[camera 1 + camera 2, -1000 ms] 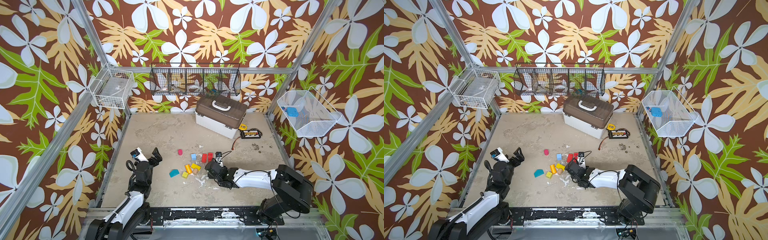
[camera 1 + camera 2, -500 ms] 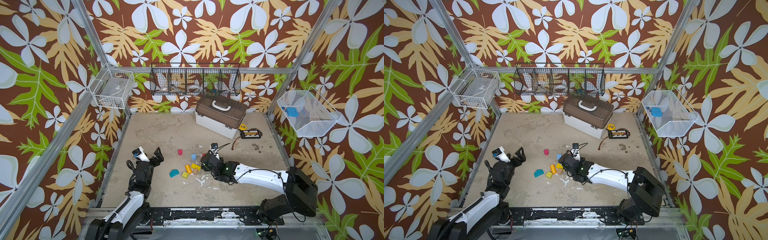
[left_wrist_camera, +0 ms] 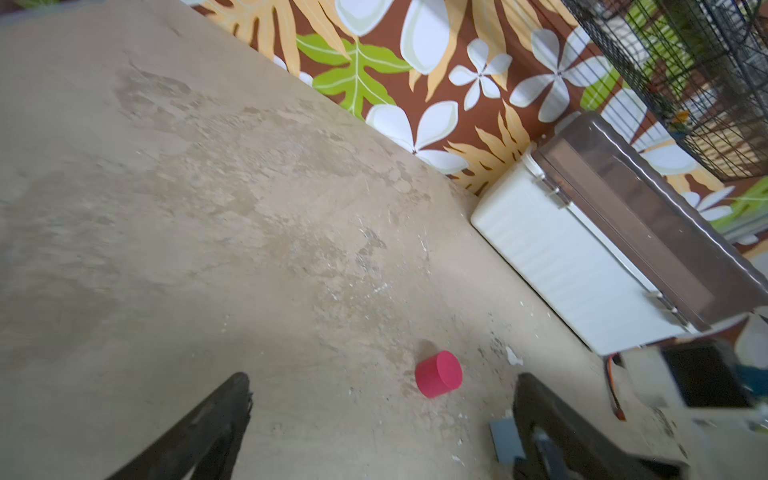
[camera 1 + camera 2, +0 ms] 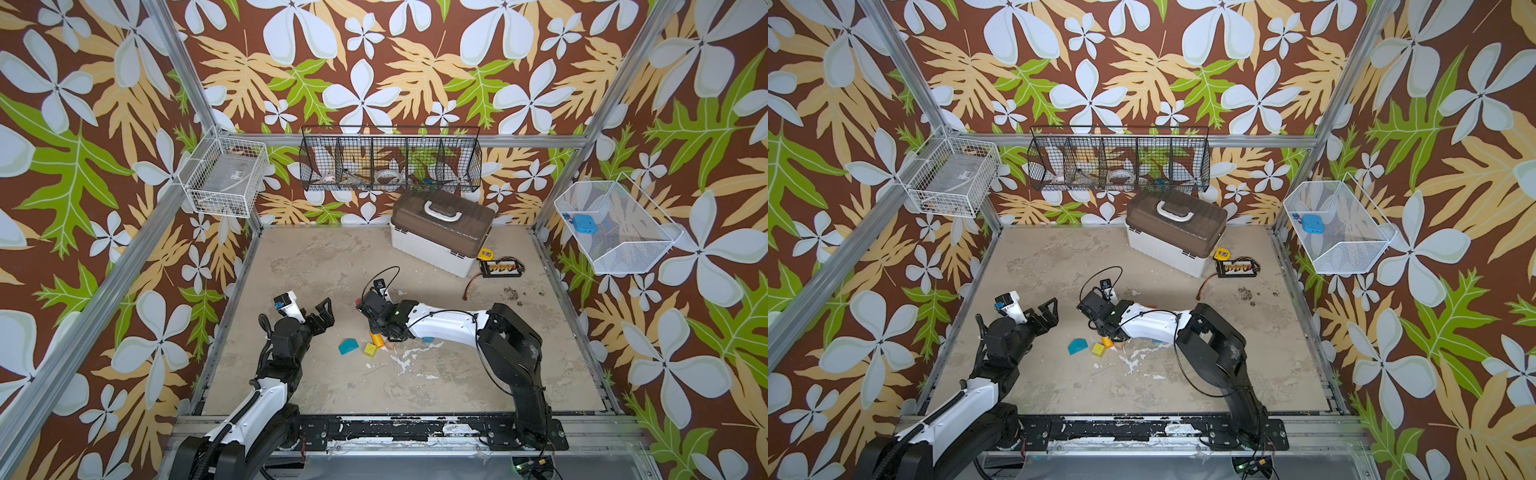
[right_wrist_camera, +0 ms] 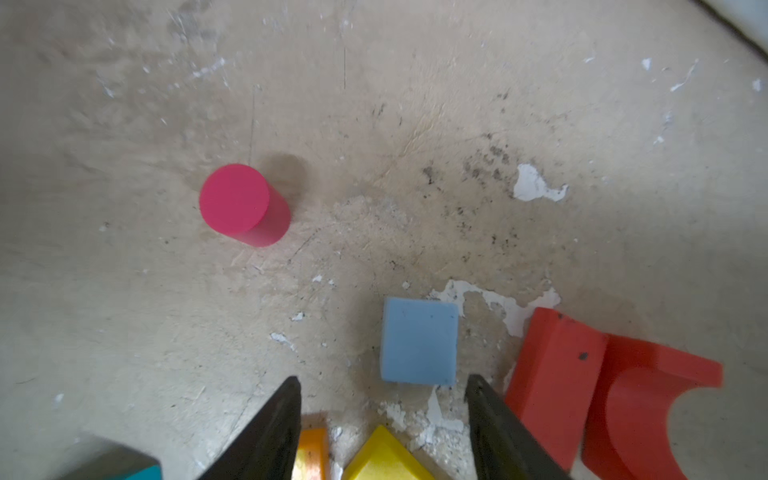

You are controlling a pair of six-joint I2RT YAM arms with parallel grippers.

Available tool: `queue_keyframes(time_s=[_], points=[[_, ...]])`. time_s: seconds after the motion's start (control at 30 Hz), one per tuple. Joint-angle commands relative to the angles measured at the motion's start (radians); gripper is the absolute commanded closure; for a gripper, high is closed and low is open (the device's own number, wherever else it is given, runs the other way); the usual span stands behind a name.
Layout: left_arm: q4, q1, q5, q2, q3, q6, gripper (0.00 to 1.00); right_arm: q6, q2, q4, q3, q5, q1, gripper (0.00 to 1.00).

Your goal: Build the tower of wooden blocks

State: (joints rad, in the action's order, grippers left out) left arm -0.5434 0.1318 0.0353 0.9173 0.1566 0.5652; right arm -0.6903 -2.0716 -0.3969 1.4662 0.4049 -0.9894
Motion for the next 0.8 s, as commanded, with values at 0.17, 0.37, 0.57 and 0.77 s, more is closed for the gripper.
queue_keyframes(time_s=[0.17,0.37,0.57,0.77], points=[[0.048,0.0,0.256,0.138,0.072,0.059,0.0,0.035,-0.071,-0.037,0.059,-0.009,0.012,0.4],[0.045,0.001,0.524,0.047,0.029,0.329,0.0,0.038,-0.043,-0.03,0.024,0.015,0.02,0.41],[0.566,0.002,0.58,-0.274,0.215,0.258,0.0,0.064,-0.029,-0.006,0.016,0.011,0.021,0.39],[0.828,0.001,0.534,-0.462,0.463,0.087,0.0,0.065,-0.049,-0.007,0.028,0.035,0.026,0.42]])
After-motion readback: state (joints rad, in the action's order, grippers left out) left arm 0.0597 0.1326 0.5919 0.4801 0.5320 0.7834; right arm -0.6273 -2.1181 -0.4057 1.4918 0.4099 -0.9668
